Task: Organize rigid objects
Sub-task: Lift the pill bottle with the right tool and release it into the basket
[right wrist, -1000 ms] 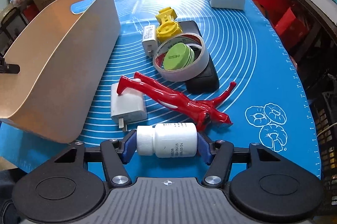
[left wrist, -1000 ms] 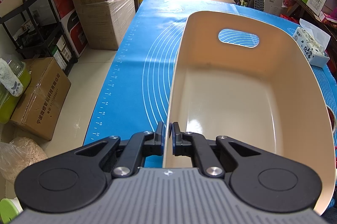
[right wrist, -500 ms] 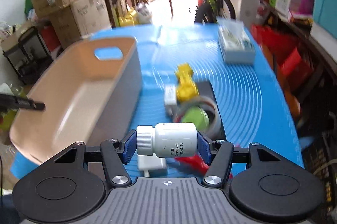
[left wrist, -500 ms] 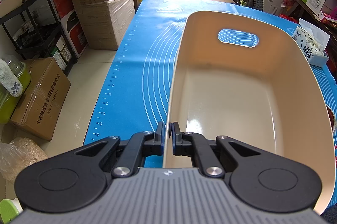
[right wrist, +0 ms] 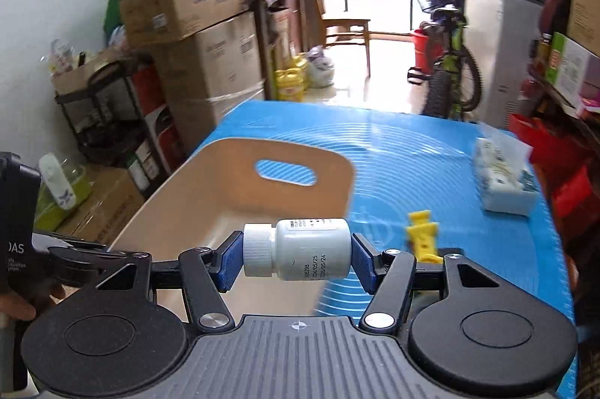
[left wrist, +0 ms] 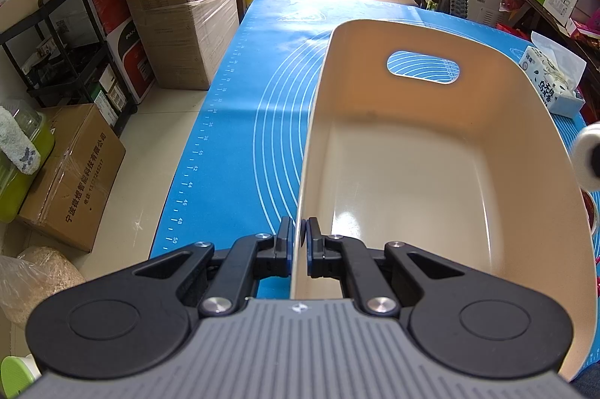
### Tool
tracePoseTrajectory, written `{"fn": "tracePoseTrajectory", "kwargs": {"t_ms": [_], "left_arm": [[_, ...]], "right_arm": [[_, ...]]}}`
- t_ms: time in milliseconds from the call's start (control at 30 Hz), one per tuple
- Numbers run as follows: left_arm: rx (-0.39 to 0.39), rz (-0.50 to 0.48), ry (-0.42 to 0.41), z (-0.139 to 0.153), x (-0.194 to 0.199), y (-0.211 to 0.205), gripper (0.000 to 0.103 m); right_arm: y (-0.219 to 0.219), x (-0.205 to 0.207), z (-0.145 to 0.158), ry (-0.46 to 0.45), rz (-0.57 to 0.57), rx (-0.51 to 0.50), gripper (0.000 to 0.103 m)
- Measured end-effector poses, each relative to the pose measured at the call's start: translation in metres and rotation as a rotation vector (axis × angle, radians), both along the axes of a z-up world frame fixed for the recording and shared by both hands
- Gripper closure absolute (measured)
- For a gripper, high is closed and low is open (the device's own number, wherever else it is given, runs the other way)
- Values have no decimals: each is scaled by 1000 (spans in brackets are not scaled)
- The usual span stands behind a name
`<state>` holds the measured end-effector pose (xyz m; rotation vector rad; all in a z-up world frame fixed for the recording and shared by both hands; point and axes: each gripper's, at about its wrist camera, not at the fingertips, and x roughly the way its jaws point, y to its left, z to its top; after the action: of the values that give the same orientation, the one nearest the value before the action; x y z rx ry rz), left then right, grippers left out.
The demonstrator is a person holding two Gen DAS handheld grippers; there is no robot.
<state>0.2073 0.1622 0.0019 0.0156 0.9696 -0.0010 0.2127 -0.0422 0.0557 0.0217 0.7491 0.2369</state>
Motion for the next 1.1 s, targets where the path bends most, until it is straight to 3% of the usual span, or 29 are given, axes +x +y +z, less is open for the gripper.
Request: {"fn": "tracePoseTrajectory", "kwargs": {"t_ms": [233, 567, 767, 833, 1100], "left_arm": [[0, -5, 1, 0, 0, 1, 95], [-2, -5, 2, 1, 0, 1, 95], [-1, -6, 2, 1, 0, 1, 95], [-2, -5, 2, 1, 0, 1, 95], [-2, -5, 2, 1, 0, 1, 95]], "right_arm": [[40, 16, -31, 88, 61, -66, 39], [57, 31, -62, 239, 100, -118, 39], [67, 33, -65, 260, 120, -167, 39], [65, 33, -64, 258, 115, -156, 35], [38, 28, -38, 206, 73, -51, 33]]}}
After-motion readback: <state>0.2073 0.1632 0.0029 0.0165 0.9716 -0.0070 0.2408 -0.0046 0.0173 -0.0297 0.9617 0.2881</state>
